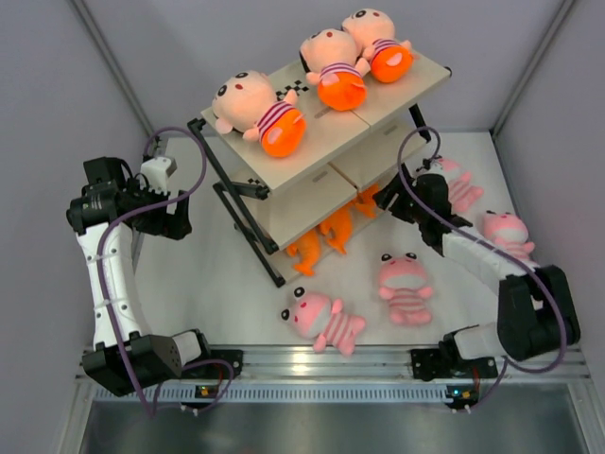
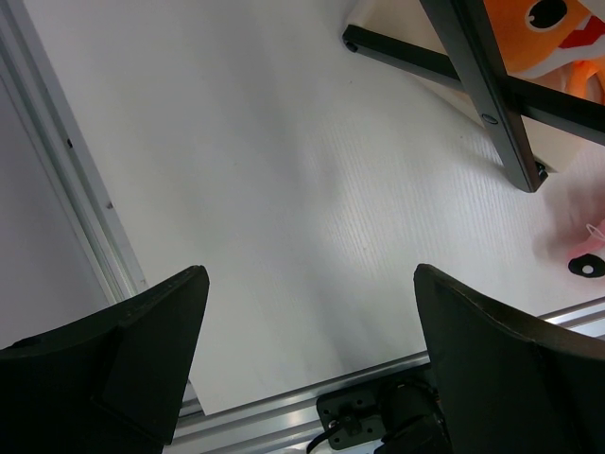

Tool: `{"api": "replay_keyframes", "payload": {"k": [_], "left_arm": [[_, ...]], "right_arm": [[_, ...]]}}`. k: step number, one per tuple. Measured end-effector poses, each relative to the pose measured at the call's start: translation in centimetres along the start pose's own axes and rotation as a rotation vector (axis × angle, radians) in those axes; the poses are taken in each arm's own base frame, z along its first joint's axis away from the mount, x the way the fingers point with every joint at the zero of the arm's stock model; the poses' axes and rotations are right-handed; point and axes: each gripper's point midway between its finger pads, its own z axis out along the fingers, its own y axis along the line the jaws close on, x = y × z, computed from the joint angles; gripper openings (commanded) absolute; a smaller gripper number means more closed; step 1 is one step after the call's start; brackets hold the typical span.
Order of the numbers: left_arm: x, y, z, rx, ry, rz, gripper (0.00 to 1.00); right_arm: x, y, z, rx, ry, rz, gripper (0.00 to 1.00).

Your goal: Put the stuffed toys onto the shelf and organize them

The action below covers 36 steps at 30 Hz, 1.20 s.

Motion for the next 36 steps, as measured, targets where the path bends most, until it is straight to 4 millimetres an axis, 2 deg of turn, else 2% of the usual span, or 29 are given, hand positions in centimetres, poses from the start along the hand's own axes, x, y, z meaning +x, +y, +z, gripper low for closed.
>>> {"api": "replay_keyframes", "payload": {"k": [2,3,6,8,10,12,17,19,21,23,28,31,32,34,35,36], "left_arm": [[0.0,0.0,0.0,0.000,0.000,0.002,0.96],[0.0,0.0,0.0,0.000,0.000,0.003,0.96],[0.0,0.0,0.0,0.001,-0.001,0.007,0.96],[0.0,0.0,0.0,0.003,-0.002,0.007,0.96],[-0.1,-0.1,0.0,0.005,-0.004,0.008,0.96],[-0.1,-0.1,0.0,0.007,-0.005,0.011,0.96],[-0.1,-0.1,-0.1,0.004,-0.009,0.024,0.96],[-0.1,-0.1,-0.3,0.001,-0.015,0.031,0.96],[-0.2,-0.2,-0.5,-0.002,-0.020,0.034,0.96],[-0.2,-0.2,-0.5,-0.003,-0.022,0.037,0.96],[-0.2,-0.2,-0.5,-0.002,-0.022,0.037,0.96],[-0.2,-0.2,-0.5,-0.003,-0.022,0.037,0.96],[-0.2,-0.2,-0.5,-0.003,-0.021,0.037,0.96],[-0.2,-0.2,-0.5,-0.005,-0.021,0.039,0.96],[-0.2,-0.1,-0.5,-0.007,-0.020,0.041,0.96],[-0.2,-0.1,-0.5,-0.008,-0.020,0.042,0.96]], "right_arm": [[-1.4,0.2,-2.6,0.059,-0.022,-0.017,0.69],[-2.5,0.5,-4.2,0.082,-0.046,-0.024,0.76],[-5.1,0.7,-9.2,0.149,-0.117,-0.023,0.78],[-5.0,0.0,-12.4,0.199,-0.124,-0.005,0.78],[-3.6,-1.2,-14.8,0.249,-0.087,0.011,0.76],[-1.3,-2.5,-16.4,0.274,-0.031,0.040,0.73],[7.6,-7.6,-19.2,0.415,0.208,0.123,0.71],[10.5,-9.2,-20.4,0.473,0.290,0.154,0.72],[12.2,-9.9,-21.4,0.499,0.340,0.179,0.72],[13.0,-9.9,-21.9,0.500,0.365,0.199,0.72],[15.2,-10.1,-21.8,0.507,0.437,0.207,0.72],[17.6,-10.5,-21.2,0.510,0.509,0.222,0.54],[18.1,-10.4,-21.1,0.502,0.524,0.227,0.36],[18.0,-9.9,-20.8,0.478,0.519,0.227,0.17],[17.4,-9.5,-20.7,0.462,0.503,0.220,0.01],[16.8,-9.0,-20.7,0.443,0.483,0.210,0.00]]}}
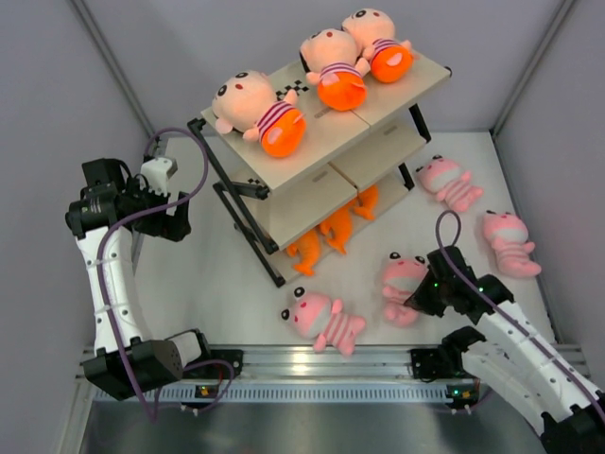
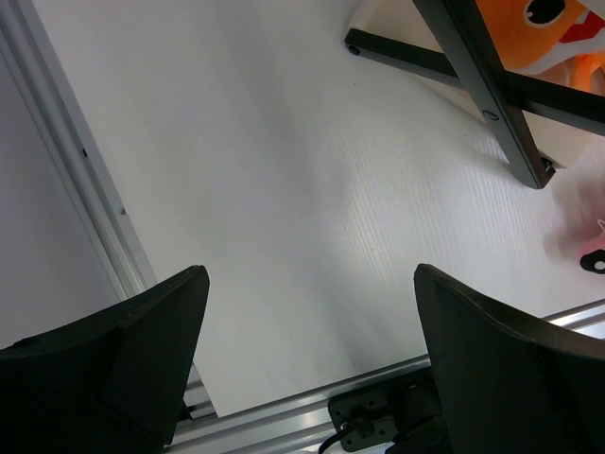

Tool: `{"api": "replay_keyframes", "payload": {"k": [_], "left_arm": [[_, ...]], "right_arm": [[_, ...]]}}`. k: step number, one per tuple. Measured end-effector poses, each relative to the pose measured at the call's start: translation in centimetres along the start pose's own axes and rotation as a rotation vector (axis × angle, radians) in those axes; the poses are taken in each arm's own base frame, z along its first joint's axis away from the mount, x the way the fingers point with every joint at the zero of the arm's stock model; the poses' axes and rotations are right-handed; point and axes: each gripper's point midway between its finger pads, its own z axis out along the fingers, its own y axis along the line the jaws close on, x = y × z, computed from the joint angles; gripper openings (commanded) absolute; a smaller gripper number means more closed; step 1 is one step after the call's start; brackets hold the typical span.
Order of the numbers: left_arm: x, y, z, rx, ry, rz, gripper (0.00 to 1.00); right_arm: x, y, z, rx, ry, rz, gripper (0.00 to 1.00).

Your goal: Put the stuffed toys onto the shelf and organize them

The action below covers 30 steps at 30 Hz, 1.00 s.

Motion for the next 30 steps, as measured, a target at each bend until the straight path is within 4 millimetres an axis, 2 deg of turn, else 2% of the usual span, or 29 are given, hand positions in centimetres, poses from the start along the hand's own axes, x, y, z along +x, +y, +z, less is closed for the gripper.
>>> {"api": "replay_keyframes", "payload": {"k": [2,5,7,9,12,15,21,24,25,27,28,30], "left_arm": [[0.0,0.0,0.0,0.000,0.000,0.002,0.96],[-0.1,0.1,0.0,0.001,0.000,0.003,0.96],[-0.1,0.1,0.0,0.000,-0.001,0.003,0.96],[-0.1,0.1,0.0,0.000,-0.002,0.004,0.96],[-0.1,0.1,0.0,-0.003,-0.001,0.004,0.96],[0.0,0.4,0.0,-0.016,0.006,0.010,0.96],[0.2,1.0,-0.3,-0.049,0.020,0.018,0.96],[0.1,1.0,-0.3,-0.051,0.020,0.019,0.96],[0.1,1.0,-0.3,-0.052,0.020,0.019,0.96],[0.1,1.0,-0.3,-0.052,0.020,0.019,0.96],[0.2,1.0,-0.3,-0.053,0.021,0.019,0.96],[0.2,1.0,-0.3,-0.053,0.021,0.019,0.96]], "right_arm": [[-1.4,1.1,-1.9,-0.027,-0.054,-0.027,0.00],[-4.5,4.7,-6.2,-0.106,-0.156,-0.111,0.00],[-7.2,8.6,-9.9,-0.189,-0.229,-0.212,0.00],[-9.2,12.1,-12.7,-0.248,-0.265,-0.303,0.00],[-11.8,17.1,-15.1,-0.320,-0.301,-0.438,0.00],[-14.1,20.8,-14.8,-0.339,-0.318,-0.560,0.00],[-17.0,26.3,-13.2,-0.388,-0.335,-0.688,0.03],[-18.1,28.6,-12.8,-0.430,-0.365,-0.705,0.11],[-18.4,29.1,-12.6,-0.438,-0.373,-0.709,0.18],[-19.0,29.8,-12.5,-0.452,-0.395,-0.713,0.21],[-19.1,30.1,-12.4,-0.458,-0.402,-0.711,0.28],[-19.5,30.6,-12.2,-0.466,-0.417,-0.703,0.32]]}}
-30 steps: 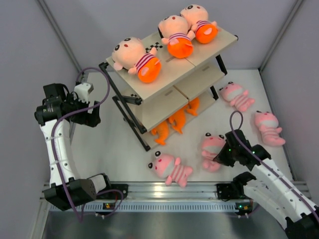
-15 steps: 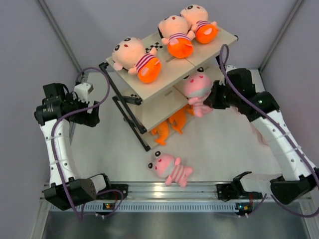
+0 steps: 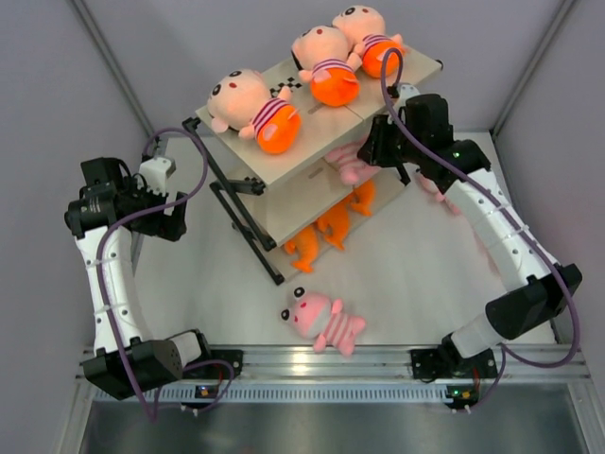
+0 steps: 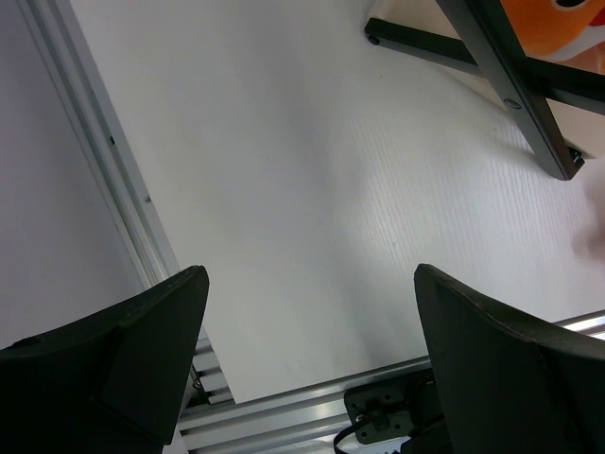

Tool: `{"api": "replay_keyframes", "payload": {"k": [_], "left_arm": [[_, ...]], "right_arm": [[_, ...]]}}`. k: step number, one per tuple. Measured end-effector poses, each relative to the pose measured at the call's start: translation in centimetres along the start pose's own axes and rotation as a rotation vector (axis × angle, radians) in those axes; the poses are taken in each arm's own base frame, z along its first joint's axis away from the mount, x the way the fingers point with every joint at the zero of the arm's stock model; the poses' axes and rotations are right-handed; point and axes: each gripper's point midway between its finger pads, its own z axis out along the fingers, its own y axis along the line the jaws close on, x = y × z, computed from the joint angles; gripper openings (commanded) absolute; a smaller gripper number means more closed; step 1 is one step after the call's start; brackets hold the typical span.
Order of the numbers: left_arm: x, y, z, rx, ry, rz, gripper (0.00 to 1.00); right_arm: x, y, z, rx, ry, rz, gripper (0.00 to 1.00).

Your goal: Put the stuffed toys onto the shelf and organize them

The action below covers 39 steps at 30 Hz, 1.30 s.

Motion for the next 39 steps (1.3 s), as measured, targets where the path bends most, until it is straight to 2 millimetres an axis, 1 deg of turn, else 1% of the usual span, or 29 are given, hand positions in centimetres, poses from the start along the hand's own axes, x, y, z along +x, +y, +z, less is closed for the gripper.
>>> {"api": "replay_keyframes", "payload": {"k": [6,9,11,12,14,16,17,19,21,25,27,28,30,32,35,37,39], "left_arm": [[0.0,0.1,0.0,-0.004,0.002,0.001,0.96],[0.0,0.1,0.0,-0.004,0.002,0.002,0.96],[0.0,0.1,0.0,-0.004,0.002,0.002,0.96],[0.0,0.1,0.0,-0.004,0.002,0.002,0.96],[0.0,0.1,-0.1,-0.005,0.001,0.003,0.96],[0.1,0.1,-0.1,-0.009,0.003,0.003,0.97],[0.1,0.2,-0.1,-0.011,0.005,0.003,0.96],[0.1,0.2,-0.1,-0.013,0.006,0.003,0.96],[0.1,0.2,-0.1,-0.013,0.006,0.003,0.96],[0.1,0.2,-0.1,-0.013,0.006,0.003,0.96],[0.1,0.2,-0.1,-0.013,0.006,0.003,0.96],[0.1,0.2,-0.1,-0.013,0.006,0.003,0.96],[0.1,0.2,-0.1,-0.013,0.006,0.003,0.96],[0.1,0.2,-0.1,-0.013,0.006,0.003,0.96],[0.1,0.2,-0.1,-0.013,0.006,0.003,0.96],[0.1,0.2,-0.1,-0.013,0.006,0.002,0.96],[0.1,0.2,-0.1,-0.013,0.006,0.002,0.96]], "right_arm": [[-0.3,-0.6,1.4,0.019,-0.035,0.012,0.34],[-0.2,-1.3,2.1,0.038,-0.053,0.024,0.40],[-0.2,-1.6,2.6,0.046,-0.068,0.038,0.48],[-0.3,-1.7,2.6,0.052,-0.074,0.042,0.50],[-0.1,-2.0,2.7,0.065,-0.074,0.055,0.57],[0.4,-2.3,2.7,0.078,-0.069,0.069,0.61],[0.6,-2.4,2.6,0.083,-0.067,0.075,0.62],[0.7,-2.5,2.1,0.089,-0.075,0.086,0.63],[0.3,-2.4,1.3,0.092,-0.097,0.100,0.64],[-1.5,-1.6,-1.2,0.072,-0.183,0.130,0.64],[-1.7,-1.2,-2.7,0.045,-0.240,0.159,0.64],[-1.6,-1.1,-3.2,0.033,-0.263,0.172,0.64],[-0.7,-1.1,-3.8,0.015,-0.285,0.210,0.64],[0.5,-1.2,-3.3,-0.001,-0.281,0.242,0.63],[2.4,-1.3,-1.4,-0.021,-0.237,0.277,0.62],[3.2,-1.4,-0.2,-0.031,-0.210,0.293,0.61],[3.4,-1.3,0.6,-0.042,-0.206,0.300,0.59]]}}
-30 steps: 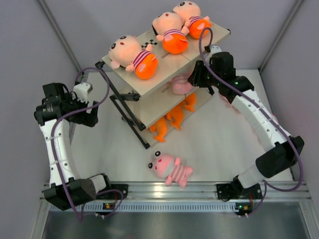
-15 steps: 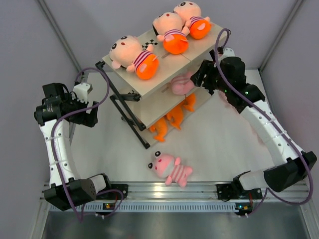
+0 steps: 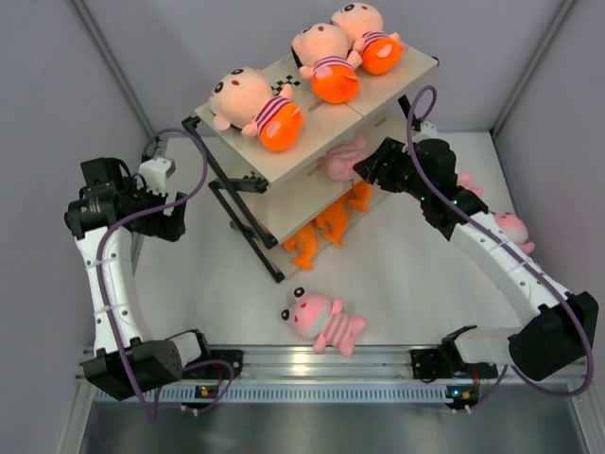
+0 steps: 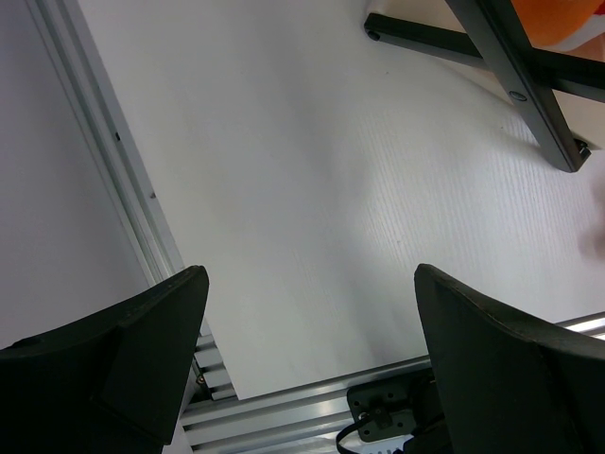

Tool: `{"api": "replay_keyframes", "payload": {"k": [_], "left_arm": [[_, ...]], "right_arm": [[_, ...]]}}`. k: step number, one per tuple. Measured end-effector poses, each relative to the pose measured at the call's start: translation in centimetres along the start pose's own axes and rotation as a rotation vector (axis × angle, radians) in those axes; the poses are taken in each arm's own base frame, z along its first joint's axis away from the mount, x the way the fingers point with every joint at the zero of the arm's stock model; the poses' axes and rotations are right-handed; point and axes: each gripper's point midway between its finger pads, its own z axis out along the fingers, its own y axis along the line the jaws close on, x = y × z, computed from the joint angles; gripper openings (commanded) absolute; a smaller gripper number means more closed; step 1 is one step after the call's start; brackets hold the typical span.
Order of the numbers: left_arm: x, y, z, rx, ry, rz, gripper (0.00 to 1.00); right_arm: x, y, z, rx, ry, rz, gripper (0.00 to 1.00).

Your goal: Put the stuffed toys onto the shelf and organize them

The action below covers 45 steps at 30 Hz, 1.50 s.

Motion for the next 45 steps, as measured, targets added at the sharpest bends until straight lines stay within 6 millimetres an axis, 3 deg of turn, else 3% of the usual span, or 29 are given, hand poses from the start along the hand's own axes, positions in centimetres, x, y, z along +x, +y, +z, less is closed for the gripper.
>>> {"api": "replay_keyframes", "payload": {"k": [4,8,11,12,13,18,24,29,34,38,44,45], "left_arm": [[0.0,0.0,0.0,0.000,0.000,0.000,0.96],[0.0,0.0,0.0,0.000,0.000,0.000,0.96],[0.0,0.0,0.0,-0.001,0.000,0.000,0.96],[0.0,0.0,0.0,-0.001,0.001,0.000,0.96],[0.0,0.0,0.0,-0.001,0.001,0.000,0.96],[0.1,0.1,0.0,-0.007,0.005,0.000,0.96],[0.4,0.6,0.0,-0.030,0.024,-0.001,0.96],[0.8,1.2,0.1,-0.058,0.051,-0.004,0.96],[1.0,1.6,0.0,-0.080,0.065,-0.005,0.97],[1.1,1.8,0.0,-0.092,0.071,-0.006,0.97],[1.2,1.8,0.0,-0.094,0.073,-0.007,0.97],[1.2,1.8,0.0,-0.095,0.074,-0.007,0.97]], "right_arm": [[-0.6,0.7,0.8,-0.036,-0.028,0.008,0.52],[-0.9,0.8,1.7,-0.053,-0.039,0.014,0.37],[-0.7,0.4,2.3,-0.046,-0.033,0.020,0.19],[-0.7,0.2,2.4,-0.045,-0.029,0.023,0.06],[-0.7,0.0,2.5,-0.045,-0.027,0.021,0.01],[-2.3,-1.0,2.6,-0.071,-0.021,-0.023,0.00],[-8.1,-2.7,2.9,-0.124,-0.040,-0.179,0.00],[-10.7,-6.6,3.8,-0.120,-0.026,-0.220,0.00],[-10.3,-9.1,5.8,-0.158,0.047,-0.214,0.00],[-10.0,-8.7,7.1,-0.235,0.098,-0.232,0.00],[-9.9,-8.4,7.0,-0.260,0.105,-0.238,0.01],[-10.0,-8.5,7.0,-0.259,0.104,-0.236,0.08]]}}
